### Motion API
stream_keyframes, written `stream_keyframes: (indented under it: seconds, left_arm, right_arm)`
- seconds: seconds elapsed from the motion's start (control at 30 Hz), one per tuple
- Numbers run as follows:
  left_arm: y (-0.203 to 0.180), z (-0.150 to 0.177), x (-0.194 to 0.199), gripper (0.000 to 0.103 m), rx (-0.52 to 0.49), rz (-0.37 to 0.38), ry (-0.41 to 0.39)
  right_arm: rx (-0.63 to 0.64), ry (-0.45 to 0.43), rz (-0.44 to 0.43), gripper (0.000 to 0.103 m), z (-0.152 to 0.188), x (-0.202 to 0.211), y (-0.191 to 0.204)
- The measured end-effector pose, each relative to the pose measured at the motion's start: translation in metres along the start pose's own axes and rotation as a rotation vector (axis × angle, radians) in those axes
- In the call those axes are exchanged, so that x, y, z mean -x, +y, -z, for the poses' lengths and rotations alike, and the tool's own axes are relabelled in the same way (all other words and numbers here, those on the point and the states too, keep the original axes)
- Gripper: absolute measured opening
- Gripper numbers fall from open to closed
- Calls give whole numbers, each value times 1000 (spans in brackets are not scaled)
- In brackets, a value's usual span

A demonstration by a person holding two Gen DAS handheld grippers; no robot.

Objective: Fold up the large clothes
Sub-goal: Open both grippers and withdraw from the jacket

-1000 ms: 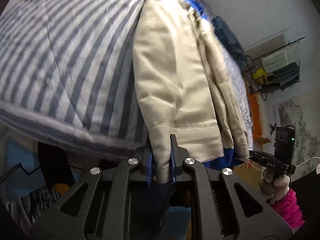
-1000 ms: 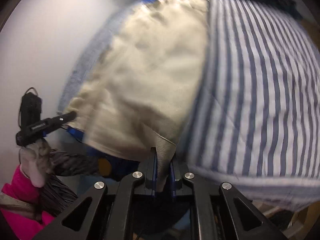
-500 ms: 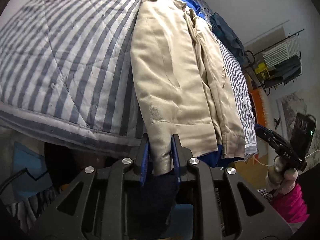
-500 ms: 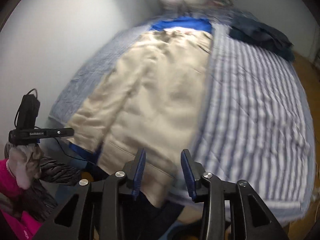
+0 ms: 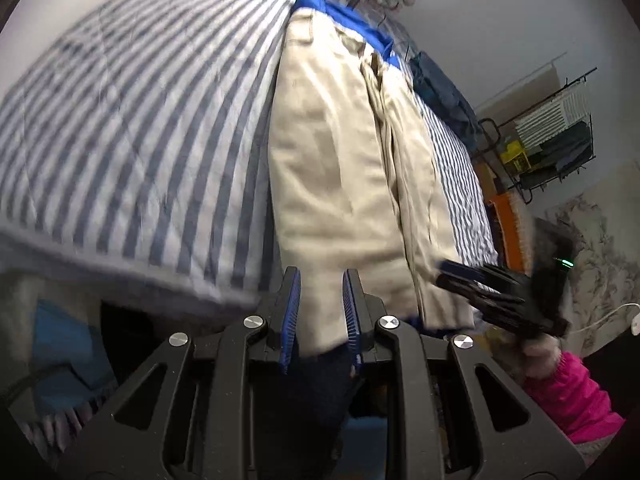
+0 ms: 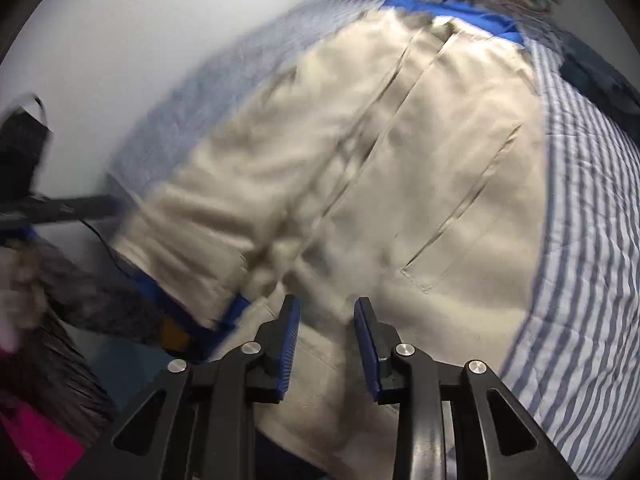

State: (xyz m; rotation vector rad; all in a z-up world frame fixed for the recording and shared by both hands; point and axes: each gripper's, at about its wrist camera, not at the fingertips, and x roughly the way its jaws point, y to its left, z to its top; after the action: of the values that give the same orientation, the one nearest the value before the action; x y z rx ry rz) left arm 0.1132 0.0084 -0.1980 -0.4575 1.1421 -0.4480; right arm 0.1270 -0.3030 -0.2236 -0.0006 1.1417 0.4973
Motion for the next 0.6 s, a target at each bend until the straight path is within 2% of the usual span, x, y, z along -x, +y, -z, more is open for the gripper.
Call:
stream_keyframes:
  seconds: [0.07, 0.13, 0.23, 0.33, 0.43, 0.53, 0.57, 0.6]
  left_arm:
    - [-10, -12, -9, 20, -42, 11, -6]
    - [-20, -16, -24, 20, -79, 14, 18]
    - [-27, -8, -53, 19, -131, 11, 87]
    - [-18, 6, -78, 19, -138, -55, 111]
    - [-20, 11, -82, 20, -194, -82, 93]
    - [-18, 8, -69, 20, -170, -63, 104]
    - [-14, 6, -61, 20, -137, -45, 99]
    - [-10, 3, -55, 25, -105, -34, 93]
  right_arm:
    - [-16, -45, 26, 35, 3, 20, -6]
    - [-50, -55, 47, 35, 10, 31, -16]
    - [-88, -23, 68, 37, 23, 25, -28]
    - [-83, 36, 77, 37, 33, 2, -32]
    - [-34, 52, 100, 37, 40, -3, -31]
    - [-81, 30, 49, 38, 34, 14, -39]
    - [-103, 1, 36, 43, 34, 24, -44]
    - [-125, -28, 30, 57, 35, 32, -49]
